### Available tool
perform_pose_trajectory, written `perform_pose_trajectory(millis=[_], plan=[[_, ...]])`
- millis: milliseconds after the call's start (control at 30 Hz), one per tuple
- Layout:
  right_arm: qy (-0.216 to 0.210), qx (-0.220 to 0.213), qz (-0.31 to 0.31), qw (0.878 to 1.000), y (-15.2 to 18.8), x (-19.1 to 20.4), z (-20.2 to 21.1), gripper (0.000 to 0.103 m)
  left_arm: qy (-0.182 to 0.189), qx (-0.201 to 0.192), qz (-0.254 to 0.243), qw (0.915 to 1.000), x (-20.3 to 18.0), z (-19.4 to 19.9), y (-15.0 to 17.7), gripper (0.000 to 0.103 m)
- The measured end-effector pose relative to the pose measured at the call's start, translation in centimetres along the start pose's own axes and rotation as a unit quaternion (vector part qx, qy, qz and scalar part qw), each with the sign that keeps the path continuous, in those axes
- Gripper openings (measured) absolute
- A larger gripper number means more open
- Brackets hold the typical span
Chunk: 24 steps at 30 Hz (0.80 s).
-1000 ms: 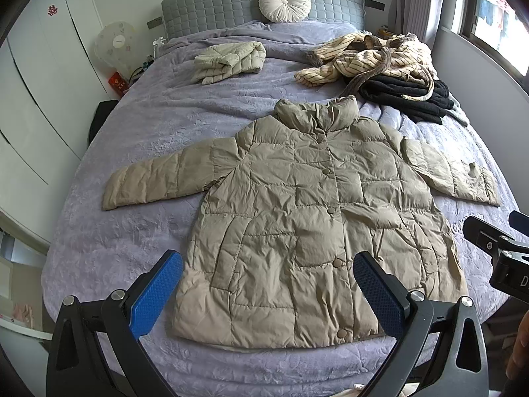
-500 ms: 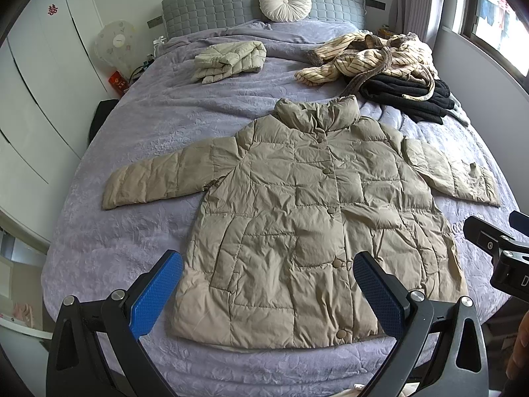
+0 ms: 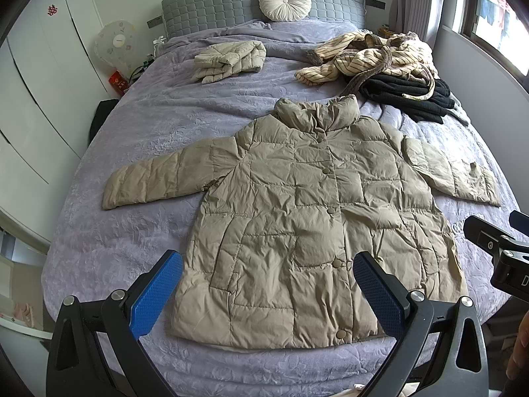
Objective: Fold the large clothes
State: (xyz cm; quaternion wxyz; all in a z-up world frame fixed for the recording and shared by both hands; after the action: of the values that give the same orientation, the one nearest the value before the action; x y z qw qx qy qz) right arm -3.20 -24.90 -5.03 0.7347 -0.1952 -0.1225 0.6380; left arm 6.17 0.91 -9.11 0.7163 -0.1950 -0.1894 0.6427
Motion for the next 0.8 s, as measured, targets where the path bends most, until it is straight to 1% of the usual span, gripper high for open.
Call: perform_pose_trajectory(millis=[433, 567, 667, 800], plan=[[-0.006, 0.001, 0.003, 1.0, 0.3, 0.1, -0.1, 0.103, 0.003, 0.004, 0.002, 1.0, 0.1, -0.1, 0.1, 0.103], [-0.018, 0.002, 0.01, 1.0, 0.9, 0.5, -0.2, 0.103, 0.009, 0.012, 0.011, 0.9998, 0.0, -0.1, 0.7, 0.103], [-0.03, 0.004, 0.016, 0.999, 1.1, 0.3, -0.3, 0.103, 0.02, 0.018, 0.024, 0.9993, -1.0, 0.0, 1.5, 0.103], [-0.059, 0.015, 0.018, 0.998, 0.9, -0.8, -0.6, 0.103, 0.025, 0.032, 0.04, 0.9984, -2.2, 0.5, 2.8, 0.103]])
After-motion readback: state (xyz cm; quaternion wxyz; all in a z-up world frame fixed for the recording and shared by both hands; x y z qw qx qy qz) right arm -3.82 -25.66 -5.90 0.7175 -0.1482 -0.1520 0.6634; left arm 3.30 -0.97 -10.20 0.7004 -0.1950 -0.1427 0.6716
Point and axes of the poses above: each gripper's, at about its wrist camera, not at the fingertips, and z roughly against the way its jaws point, x to its left, y to its underside, the point moved 10 cm from there along -z, roughly the way its jaws point, and after that the axes turned 6 degrees about z, right-handed, at the moved point
